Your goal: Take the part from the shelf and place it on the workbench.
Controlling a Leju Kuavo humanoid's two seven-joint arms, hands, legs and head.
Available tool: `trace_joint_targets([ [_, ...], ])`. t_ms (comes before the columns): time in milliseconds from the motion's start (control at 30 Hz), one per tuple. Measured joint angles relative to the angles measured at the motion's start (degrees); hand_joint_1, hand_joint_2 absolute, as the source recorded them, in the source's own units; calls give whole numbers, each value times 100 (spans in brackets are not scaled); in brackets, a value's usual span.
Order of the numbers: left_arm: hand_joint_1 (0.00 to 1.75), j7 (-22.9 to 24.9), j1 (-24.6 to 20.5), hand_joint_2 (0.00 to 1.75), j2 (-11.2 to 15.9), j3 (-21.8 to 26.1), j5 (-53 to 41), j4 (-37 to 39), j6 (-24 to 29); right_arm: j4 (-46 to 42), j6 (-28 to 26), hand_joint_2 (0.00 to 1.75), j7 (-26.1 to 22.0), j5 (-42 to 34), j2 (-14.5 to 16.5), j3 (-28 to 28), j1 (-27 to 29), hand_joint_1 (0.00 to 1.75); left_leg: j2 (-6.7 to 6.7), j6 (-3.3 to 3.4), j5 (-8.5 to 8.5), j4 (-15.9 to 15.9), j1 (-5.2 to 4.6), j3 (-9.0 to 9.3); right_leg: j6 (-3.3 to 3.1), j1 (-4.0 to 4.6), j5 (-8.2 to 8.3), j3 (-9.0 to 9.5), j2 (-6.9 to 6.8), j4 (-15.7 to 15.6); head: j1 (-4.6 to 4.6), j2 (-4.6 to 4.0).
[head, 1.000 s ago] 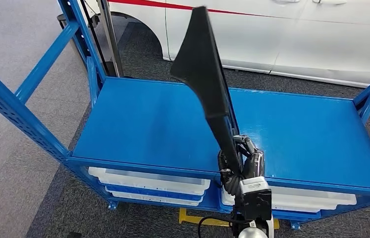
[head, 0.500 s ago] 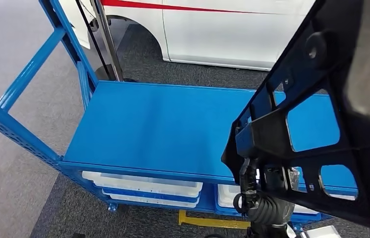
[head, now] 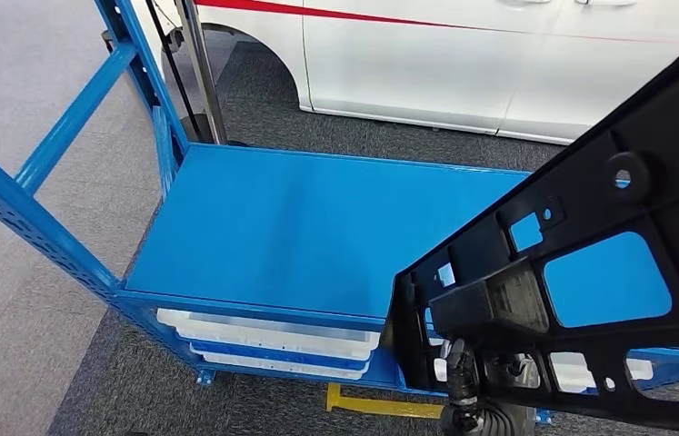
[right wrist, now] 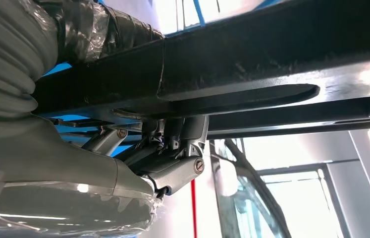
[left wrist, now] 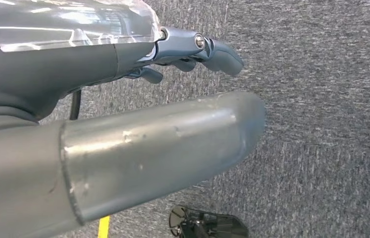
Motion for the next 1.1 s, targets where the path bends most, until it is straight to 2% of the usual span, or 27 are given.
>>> trace_joint_targets([
  [33, 0, 3, 1, 0, -6, 16, -4, 0, -4, 15, 45, 175, -23, -42, -1, -32, 53, 175, 5, 1, 1, 10, 0, -16, 25, -24, -151, -123, -1, 322, 1, 0],
  [67, 0, 5, 2, 0, -14, 38, -8, 0, -9, 31, 84, 175, -33, -70, -2, -66, 102, 175, 9, 1, 2, 23, 1, -32, 45, -48, -201, -181, -1, 508, 0, 0],
  [100, 0, 8, 2, 0, -23, 63, -11, 0, -14, 47, 120, 175, -40, -87, -2, -96, 144, 175, 10, 1, 2, 40, 4, -46, 60, -70, -143, -146, -2, 497, 1, 0],
  [133, 0, 9, 2, 0, -34, 86, -16, 0, -19, 59, 157, 175, -43, -97, -2, -120, 178, 175, 9, -1, 1, 54, 8, -55, 68, -92, 15, -1, -3, 261, 0, 0],
  [167, 0, 9, 0, 0, -44, 103, -22, 0, -26, 67, 194, 175, -46, -98, -2, -141, 204, 175, 5, -6, 1, 65, 11, -58, 70, -111, 211, 216, -2, -127, 0, 0],
  [233, 0, 12, -4, 0, -56, 121, -34, 0, -40, 75, 252, 175, -53, -97, 2, -170, 241, 175, -5, -51, 15, 79, 1, -72, 56, -103, 457, 558, 11, -794, -1, 0],
  [300, 0, 20, -7, 0, -57, 133, -38, 0, -51, 80, 273, 175, -58, -92, 8, -194, 270, 175, -13, -130, 54, 78, -10, -97, 22, -65, 501, 607, 25, -969, -2, 0],
  [367, 0, 26, -3, 0, -58, 149, -39, 0, -56, 81, 274, 175, -61, -91, 14, -211, 293, 175, -15, -209, 67, 78, 1, -122, -57, -61, 568, 562, 13, -991, -3, 0],
  [400, 0, 27, -2, 0, -60, 154, -39, 0, -57, 81, 274, 175, -61, -91, 19, -215, 302, 175, -14, -235, -10, 137, 7, -155, -113, -67, 610, 539, 1, -1012, -3, 0],
  [433, 0, 28, -2, 0, -63, 157, -39, 0, -58, 81, 274, 175, -63, -91, 26, -217, 305, 175, -13, -249, -167, 297, 11, -220, -172, -74, 655, 507, -12, -1035, -3, 0],
  [500, 0, 31, -5, 0, -69, 157, -39, 0, -61, 82, 275, 175, -63, -91, 39, -222, 312, 175, -11, -257, -649, 941, 13, -443, -249, -60, 730, 411, -31, -1037, -5, 0],
  [533, 0, 32, -4, 0, -72, 158, -39, 0, -61, 83, 276, 175, -63, -91, 42, -224, 316, 175, -12, -261, -857, 1305, 11, -549, -263, -43, 762, 352, -37, -1022, -5, 0],
  [567, 0, 34, -4, 0, -72, 159, -39, 0, -61, 85, 278, 175, -62, -91, 42, -228, 321, 175, -12, -262, -976, 1557, 9, -596, -269, -27, 793, 293, -42, -1004, -5, 0],
  [600, 0, 36, -3, 0, -72, 161, -40, 0, -61, 86, 283, 175, -62, -91, 43, -232, 325, 175, -12, -255, -986, 1600, 4, -537, -269, -12, 823, 233, -44, -981, -5, 0],
  [633, 0, 38, -5, 0, -72, 163, -43, 0, -61, 87, 291, 175, -62, -91, 48, -236, 329, 175, -12, -240, -894, 1404, 1, -360, -263, -2, 850, 177, -44, -954, -5, 0],
  [700, 0, 43, -19, 0, -70, 167, -49, -1, -64, 87, 308, 175, -62, -91, 67, -247, 338, 175, -12, -186, -634, 576, -17, 193, -235, 14, 895, 78, -42, -887, -5, 0],
  [733, 0, 44, -30, 0, -69, 170, -51, -2, -69, 87, 314, 175, -61, -91, 78, -254, 343, 175, -16, -163, -542, 231, -34, 395, -211, 21, 915, 45, -42, -856, -4, 0],
  [767, 0, 47, -37, 0, -67, 175, -52, -2, -76, 87, 325, 175, -61, -92, 86, -264, 349, 175, -20, -144, -496, 28, -52, 502, -179, 25, 940, 23, -45, -835, -4, 0],
  [867, 0, 67, -30, 0, -66, 224, -55, -2, -98, 86, 380, 175, -62, -135, 104, -316, 385, 175, -16, -81, -381, -38, -71, 476, -74, 10, 1029, 6, -43, -841, -4, 0],
  [900, 0, 76, -30, 0, -68, 241, -57, -2, -102, 85, 406, 175, -63, -158, 111, -341, 406, 175, -3, -47, -320, -56, -58, 445, -43, 3, 972, -13, -32, -809, 0, 0],
  [933, 0, 83, -32, 0, -70, 252, -63, -2, -104, 83, 434, 175, -63, -176, 117, -369, 426, 175, 13, -10, -256, -76, -40, 397, -14, -4, 821, -57, -20, -700, 4, 0],
  [967, 0, 88, -36, 0, -73, 258, -72, -2, -105, 81, 463, 175, -64, -185, 121, -399, 441, 175, 30, 18, -194, -89, -23, 335, 13, -16, 579, -124, -10, -491, 8, 0],
  [1033, 0, 91, -36, 0, -72, 265, -87, -2, -105, 81, 509, 175, -64, -193, 123, -462, 460, 175, 49, 41, -99, -76, -23, 198, 64, -44, 52, -272, -3, 142, 13, 0],
  [1067, 0, 92, -34, 0, -71, 269, -90, -2, -105, 81, 529, 175, -64, -198, 123, -493, 470, 175, 58, 37, -52, -61, -24, 127, 87, -59, -75, -300, -4, 421, 13, 0],
  [1100, 0, 92, -33, 0, -70, 273, -91, -2, -105, 81, 550, 175, -64, -203, 124, -522, 482, 175, 65, 31, -9, -40, -24, 54, 103, -73, -74, -261, -5, 564, 12, 0],
])
